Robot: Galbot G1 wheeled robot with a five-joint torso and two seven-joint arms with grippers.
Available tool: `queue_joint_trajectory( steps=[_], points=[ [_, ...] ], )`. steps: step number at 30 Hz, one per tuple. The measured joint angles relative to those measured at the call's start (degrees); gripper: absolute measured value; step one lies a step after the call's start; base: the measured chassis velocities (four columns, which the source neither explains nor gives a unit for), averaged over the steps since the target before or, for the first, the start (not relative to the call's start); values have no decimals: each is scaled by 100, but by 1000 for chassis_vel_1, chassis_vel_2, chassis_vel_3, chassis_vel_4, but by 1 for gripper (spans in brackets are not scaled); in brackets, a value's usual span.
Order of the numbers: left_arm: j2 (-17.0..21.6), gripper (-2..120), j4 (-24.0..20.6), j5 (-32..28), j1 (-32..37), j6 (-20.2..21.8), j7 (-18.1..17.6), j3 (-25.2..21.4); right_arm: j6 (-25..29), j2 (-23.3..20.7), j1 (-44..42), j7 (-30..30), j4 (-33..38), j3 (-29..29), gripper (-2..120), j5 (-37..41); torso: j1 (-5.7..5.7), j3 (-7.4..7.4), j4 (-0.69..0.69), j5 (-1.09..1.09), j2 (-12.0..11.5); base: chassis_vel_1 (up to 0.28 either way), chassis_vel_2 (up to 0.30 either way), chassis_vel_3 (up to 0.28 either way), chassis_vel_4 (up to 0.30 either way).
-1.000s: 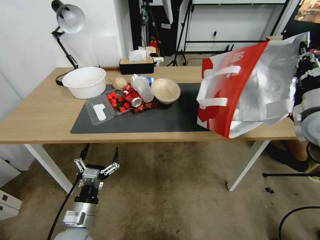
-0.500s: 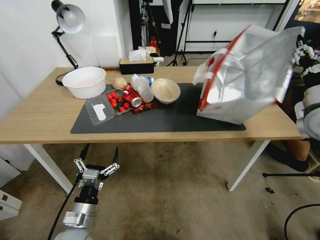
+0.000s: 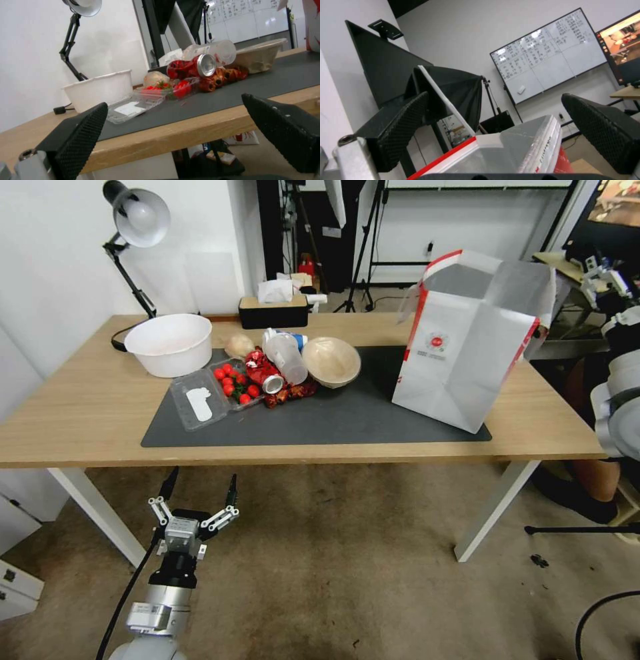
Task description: Pick up the food delivery bag from the floor and place it on the table.
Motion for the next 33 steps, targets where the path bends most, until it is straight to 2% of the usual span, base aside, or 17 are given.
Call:
queue_joint_trajectory(
  steps=[8, 21, 24, 29, 32, 33],
  points=[
    [21, 100, 12, -34, -24, -1, -17, 2, 28, 15, -141, -60, 214, 84, 100, -23, 0, 0, 0, 0, 0, 0, 0, 0, 0],
    [31, 100, 2, -123, -38, -18, -51, -14, -63, 200, -907, -419, 1494, 718, 100, -195, 0, 0, 0, -1, 0, 0, 0, 0, 0],
    [33, 100, -1, -131, -38, -26, -58, -25, -109, 426, -1454, -690, 2028, 1042, 100, -428, 0, 0, -1, 1, 0, 0, 0, 0, 0],
    [31, 100, -2, -141, -46, -27, -61, -24, -93, 742, -2001, -861, 2434, 1201, 100, -780, -1, 0, 0, 0, 0, 0, 0, 0, 0],
    [35, 100, -2, -157, -51, -41, -62, -30, -43, 1242, -2562, -1199, 2724, 1236, 100, -1230, 0, -1, -2, 0, 0, 0, 0, 0, 0],
    [35, 100, -2, -157, -51, -41, -62, -30, -43, 1242, -2562, -1199, 2724, 1236, 100, -1230, 0, -1, -2, 0, 0, 0, 0, 0, 0]
  ],
)
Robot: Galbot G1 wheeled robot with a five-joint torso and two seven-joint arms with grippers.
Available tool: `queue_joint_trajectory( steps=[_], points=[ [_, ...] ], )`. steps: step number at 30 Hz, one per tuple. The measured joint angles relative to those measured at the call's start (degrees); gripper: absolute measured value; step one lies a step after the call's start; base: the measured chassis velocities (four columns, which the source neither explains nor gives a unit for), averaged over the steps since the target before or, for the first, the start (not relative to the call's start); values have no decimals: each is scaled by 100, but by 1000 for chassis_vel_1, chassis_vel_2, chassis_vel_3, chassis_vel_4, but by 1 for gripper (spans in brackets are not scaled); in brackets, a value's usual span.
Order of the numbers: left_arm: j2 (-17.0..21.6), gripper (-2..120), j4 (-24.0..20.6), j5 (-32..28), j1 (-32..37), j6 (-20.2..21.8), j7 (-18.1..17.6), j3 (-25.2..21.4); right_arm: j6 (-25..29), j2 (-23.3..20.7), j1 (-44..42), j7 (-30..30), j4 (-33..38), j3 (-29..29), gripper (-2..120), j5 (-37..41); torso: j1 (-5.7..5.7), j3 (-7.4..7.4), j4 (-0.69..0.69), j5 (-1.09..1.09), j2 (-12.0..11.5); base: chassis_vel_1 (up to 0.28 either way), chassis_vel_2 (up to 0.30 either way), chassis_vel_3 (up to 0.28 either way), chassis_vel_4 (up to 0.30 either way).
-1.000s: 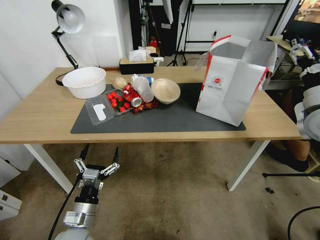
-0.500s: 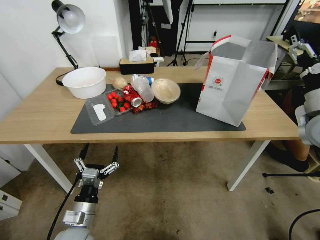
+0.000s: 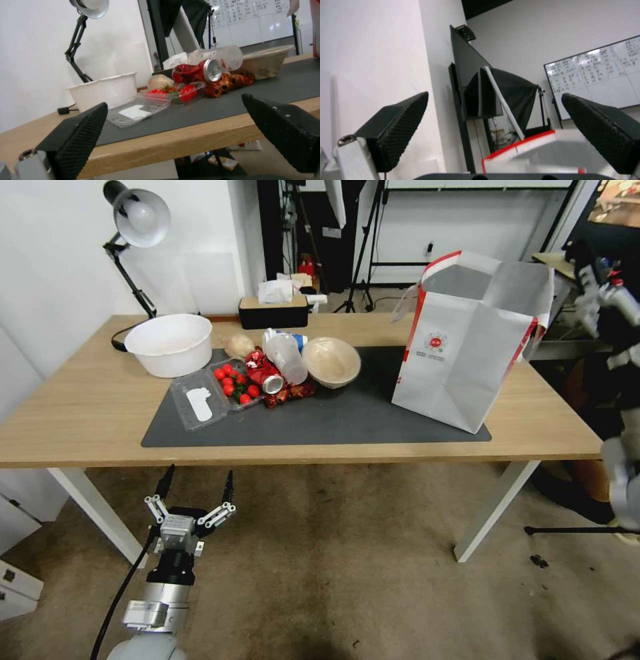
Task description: Pick up the food delivery bag from the floor and place it on the table.
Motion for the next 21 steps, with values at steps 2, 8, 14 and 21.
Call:
queue_joint_trajectory(
  steps=[2, 8, 14, 21],
  points=[
    [6, 100, 14, -15, -3, -18, 0, -11, 64, 310, -232, -146, 92, -114, 100, -313, 0, 0, 2, 0, 0, 0, 0, 0, 0],
    [1, 100, 110, -18, -2, -112, -6, -70, 238, 1113, -779, -415, 149, -502, 100, -1388, 0, 0, 2, -1, 0, 0, 0, 0, 0],
    [2, 100, 174, -17, 1, -120, -19, -105, 497, 1547, -1234, -719, -44, -623, 100, -2141, 0, 0, 3, -2, 0, 0, 0, 0, 0],
    [-22, 100, 329, 31, -26, -21, -93, -75, 1085, 2340, -2092, -1088, -933, -769, 100, -3336, 0, 0, 1, 0, 0, 0, 0, 0, 0]
  ],
)
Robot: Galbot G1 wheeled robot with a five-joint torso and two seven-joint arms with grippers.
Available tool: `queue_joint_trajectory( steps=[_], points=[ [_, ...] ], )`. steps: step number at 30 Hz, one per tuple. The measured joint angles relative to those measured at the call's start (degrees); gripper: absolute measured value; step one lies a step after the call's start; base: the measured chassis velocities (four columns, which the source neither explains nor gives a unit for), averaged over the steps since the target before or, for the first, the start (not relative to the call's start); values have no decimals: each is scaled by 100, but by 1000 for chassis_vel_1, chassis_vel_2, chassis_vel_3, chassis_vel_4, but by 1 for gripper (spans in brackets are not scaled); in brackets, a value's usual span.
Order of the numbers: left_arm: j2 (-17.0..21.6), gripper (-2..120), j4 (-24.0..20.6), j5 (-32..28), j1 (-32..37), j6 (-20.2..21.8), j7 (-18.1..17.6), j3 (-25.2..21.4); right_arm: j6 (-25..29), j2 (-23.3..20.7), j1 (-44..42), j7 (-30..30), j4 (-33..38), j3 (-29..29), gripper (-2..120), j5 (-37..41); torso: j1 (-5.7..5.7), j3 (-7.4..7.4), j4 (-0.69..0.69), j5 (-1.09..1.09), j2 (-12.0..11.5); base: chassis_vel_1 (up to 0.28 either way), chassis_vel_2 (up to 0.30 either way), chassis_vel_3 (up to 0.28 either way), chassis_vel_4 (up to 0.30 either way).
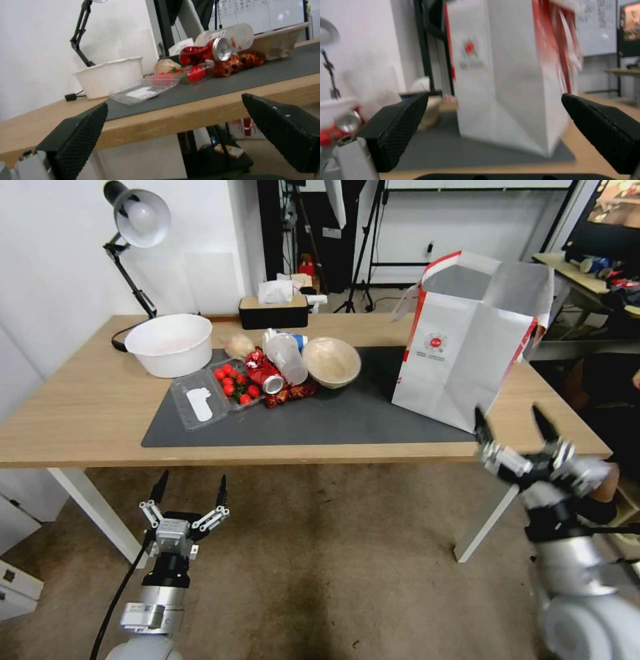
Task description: Pick up the food delivery bag from the floor and place it on the table.
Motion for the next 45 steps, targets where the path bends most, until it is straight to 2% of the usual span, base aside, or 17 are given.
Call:
queue_joint_trajectory(
  steps=[4, 12, 45],
  points=[
    [2, 100, 61, 8, -12, 13, -4, -4, 262, 256, -139, -10, -452, -43, 100, -341, 0, 0, 1, 0, 0, 0, 0, 0, 0],
    [-3, 100, 82, 36, -24, 15, 6, -5, 542, 345, -193, -102, -889, -31, 100, -462, 0, 0, 1, 0, -1, 0, 0, 0, 0],
    [-24, 100, 78, 90, 19, 8, 105, -35, 526, 302, -61, -191, -698, 23, 100, -417, 1, 0, 0, 0, -1, 0, 0, 0, 0]
  ],
)
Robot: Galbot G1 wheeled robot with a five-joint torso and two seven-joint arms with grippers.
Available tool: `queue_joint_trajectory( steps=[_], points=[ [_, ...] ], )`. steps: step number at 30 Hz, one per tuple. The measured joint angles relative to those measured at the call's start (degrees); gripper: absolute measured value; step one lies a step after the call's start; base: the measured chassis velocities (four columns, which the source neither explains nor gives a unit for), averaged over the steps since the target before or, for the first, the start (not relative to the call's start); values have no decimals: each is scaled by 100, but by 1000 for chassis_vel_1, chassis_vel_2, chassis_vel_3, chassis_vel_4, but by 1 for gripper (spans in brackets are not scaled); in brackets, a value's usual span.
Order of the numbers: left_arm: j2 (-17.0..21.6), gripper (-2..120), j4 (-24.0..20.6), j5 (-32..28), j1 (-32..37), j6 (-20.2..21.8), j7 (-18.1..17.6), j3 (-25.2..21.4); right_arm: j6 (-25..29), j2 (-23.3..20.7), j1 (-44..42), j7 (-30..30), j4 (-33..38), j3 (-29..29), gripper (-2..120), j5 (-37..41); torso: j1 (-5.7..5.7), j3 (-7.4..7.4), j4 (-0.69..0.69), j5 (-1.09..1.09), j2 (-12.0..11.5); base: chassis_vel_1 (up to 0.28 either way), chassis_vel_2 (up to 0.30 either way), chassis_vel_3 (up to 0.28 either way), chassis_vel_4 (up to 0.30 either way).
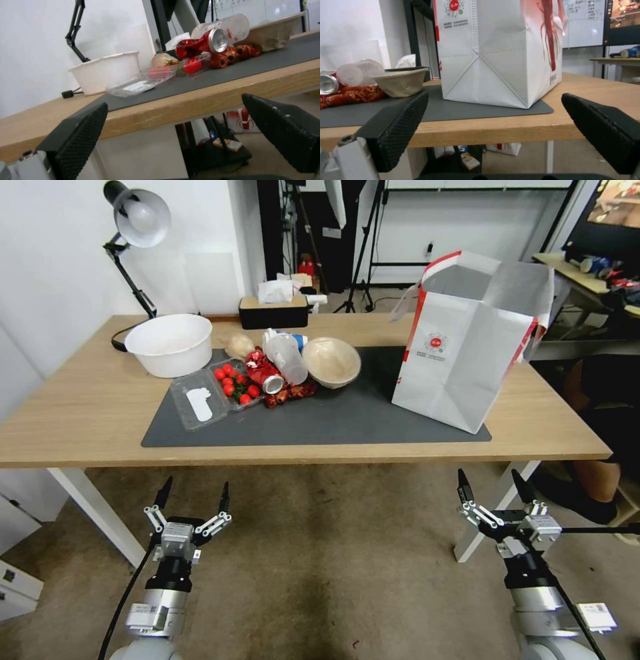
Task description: Pick up the food delivery bag from the floor and place it on the table.
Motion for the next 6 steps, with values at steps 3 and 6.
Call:
queue_joint_trajectory(
  steps=[3, 6],
  points=[
    [0, 100, -1, 0, 0, -2, 0, 0, -2, 0, 0, 0, 2, 0, 100, 1, 0, 0, 0, 0, 0, 0, 0, 0, 0],
    [0, 100, -2, 0, 0, -2, 0, 1, -3, 0, 0, 0, 3, 0, 100, 2, 0, 0, 0, 0, 0, 0, 0, 0, 0]
  ],
)
